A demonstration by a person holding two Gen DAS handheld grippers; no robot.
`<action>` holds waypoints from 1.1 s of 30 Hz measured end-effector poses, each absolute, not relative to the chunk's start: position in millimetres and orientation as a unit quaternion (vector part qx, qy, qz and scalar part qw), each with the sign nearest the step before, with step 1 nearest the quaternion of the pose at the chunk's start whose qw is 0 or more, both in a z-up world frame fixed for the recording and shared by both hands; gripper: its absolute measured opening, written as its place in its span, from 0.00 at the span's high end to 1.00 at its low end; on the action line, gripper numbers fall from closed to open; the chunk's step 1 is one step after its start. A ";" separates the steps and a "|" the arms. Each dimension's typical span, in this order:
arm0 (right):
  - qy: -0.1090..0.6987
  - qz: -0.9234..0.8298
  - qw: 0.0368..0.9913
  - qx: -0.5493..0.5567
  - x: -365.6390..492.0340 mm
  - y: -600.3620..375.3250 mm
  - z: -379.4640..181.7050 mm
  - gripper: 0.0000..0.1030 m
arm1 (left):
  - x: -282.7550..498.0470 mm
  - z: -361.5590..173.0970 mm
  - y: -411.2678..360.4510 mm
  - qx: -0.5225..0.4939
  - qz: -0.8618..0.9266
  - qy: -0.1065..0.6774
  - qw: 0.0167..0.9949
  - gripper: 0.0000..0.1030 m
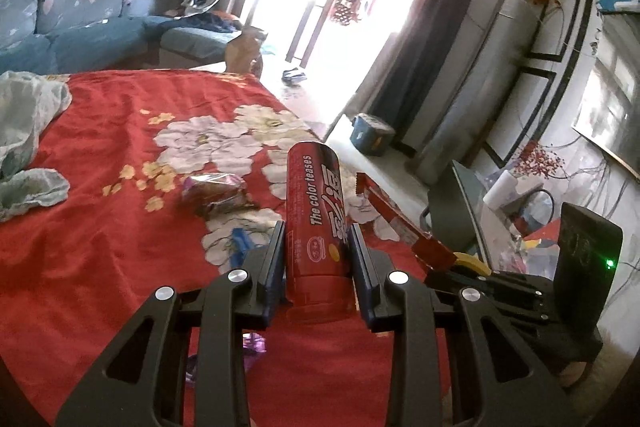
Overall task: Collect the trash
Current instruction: 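Carry the red tube and wrapper over the bin with both tools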
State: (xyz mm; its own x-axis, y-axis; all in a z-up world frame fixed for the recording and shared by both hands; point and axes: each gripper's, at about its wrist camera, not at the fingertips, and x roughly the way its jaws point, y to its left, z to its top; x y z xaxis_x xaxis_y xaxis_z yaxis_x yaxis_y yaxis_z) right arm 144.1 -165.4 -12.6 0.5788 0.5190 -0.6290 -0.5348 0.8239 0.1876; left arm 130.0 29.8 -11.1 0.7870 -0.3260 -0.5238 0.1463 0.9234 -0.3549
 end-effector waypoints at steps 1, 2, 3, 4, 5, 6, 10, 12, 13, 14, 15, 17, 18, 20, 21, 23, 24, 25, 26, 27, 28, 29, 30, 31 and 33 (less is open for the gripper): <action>0.349 0.293 0.890 -0.007 142.6 -169.7 -10.7 1.00 | 129.6 -10.3 27.0 -0.147 -0.130 0.300 0.933 0.72; 0.348 0.291 0.891 -0.007 142.4 -171.7 -10.3 1.00 | 128.9 -9.2 23.7 -0.144 -0.133 0.300 0.934 0.72; 0.346 0.286 0.894 -0.007 140.9 -175.3 -8.8 1.00 | 128.3 -8.4 20.6 -0.143 -0.136 0.299 0.934 0.72; 0.345 0.283 0.895 -0.006 140.9 -177.9 -8.3 1.00 | 128.4 -8.1 18.3 -0.142 -0.139 0.299 0.933 0.72; 0.345 0.279 0.896 -0.004 139.8 -181.8 -7.1 1.00 | 127.7 -7.4 14.5 -0.140 -0.144 0.299 0.933 0.72; 0.344 0.277 0.897 -0.001 138.8 -185.1 -6.1 1.00 | 127.0 -6.9 10.7 -0.137 -0.148 0.299 0.933 0.72; 0.341 0.263 0.902 0.008 134.0 -201.1 -3.7 1.00 | 125.5 -4.9 -3.5 -0.126 -0.165 0.298 0.932 0.72; 0.340 0.255 0.905 0.013 131.9 -209.6 -2.1 1.00 | 125.4 -4.2 -12.4 -0.120 -0.174 0.298 0.931 0.72; 0.339 0.252 0.906 0.014 130.7 -213.0 -1.9 1.00 | 125.4 -3.9 -14.9 -0.118 -0.176 0.299 0.931 0.72; 0.338 0.248 0.908 0.015 130.0 -216.4 -1.7 1.00 | 126.0 -4.2 -19.3 -0.115 -0.179 0.300 0.930 0.72; 0.338 0.244 0.909 0.018 128.3 -220.6 -2.1 1.00 | 126.5 -4.5 -22.8 -0.113 -0.182 0.301 0.929 0.72; 0.338 0.237 0.910 0.022 126.0 -227.4 -2.7 1.00 | 127.0 -4.9 -29.2 -0.108 -0.188 0.302 0.928 0.72; 0.338 0.234 0.911 0.023 125.2 -230.8 -2.7 1.00 | 127.2 -5.1 -32.3 -0.106 -0.192 0.303 0.927 0.72; 0.337 0.225 0.914 0.022 122.4 -236.7 -3.6 1.00 | 126.9 -5.2 -38.9 -0.101 -0.196 0.304 0.927 0.72; 0.337 0.221 0.915 0.024 121.1 -240.7 -4.4 1.00 | 126.9 -5.3 -41.5 -0.099 -0.199 0.305 0.926 0.72; 0.339 0.215 0.916 0.030 119.7 -246.5 -5.6 1.00 | 127.2 -6.8 -47.9 -0.096 -0.204 0.307 0.925 0.72; 0.341 0.211 0.916 0.034 118.8 -250.5 -6.7 1.00 | 128.2 -7.7 -50.1 -0.095 -0.206 0.308 0.924 0.72; 0.341 0.207 0.916 0.036 118.2 -253.1 -7.4 1.00 | 128.6 -8.2 -52.8 -0.093 -0.209 0.309 0.923 0.72; 0.342 0.202 0.917 0.039 117.1 -257.7 -8.5 1.00 | 128.8 -8.8 -57.4 -0.091 -0.212 0.310 0.922 0.72; 0.343 0.198 0.917 0.042 116.1 -261.5 -9.7 1.00 | 129.0 -9.1 -60.4 -0.089 -0.215 0.311 0.921 0.72; 0.344 0.195 0.917 0.045 115.3 -264.6 -10.4 1.00 | 129.2 -9.5 -63.7 -0.086 -0.218 0.312 0.921 0.72; 0.345 0.190 0.918 0.048 114.2 -268.4 -11.5 1.00 | 129.4 -9.9 -68.3 -0.083 -0.222 0.313 0.920 0.72; 0.346 0.186 0.918 0.051 113.2 -271.9 -12.7 1.00 | 128.9 -10.1 -72.2 -0.080 -0.225 0.314 0.919 0.72; 0.347 0.179 0.919 0.055 112.5 -277.1 -14.3 1.00 | 129.0 -10.7 -75.9 -0.077 -0.228 0.315 0.918 0.72; 0.350 0.170 0.919 0.062 110.9 -286.0 -17.3 1.00 | 130.6 -12.5 -84.3 -0.071 -0.234 0.318 0.916 0.72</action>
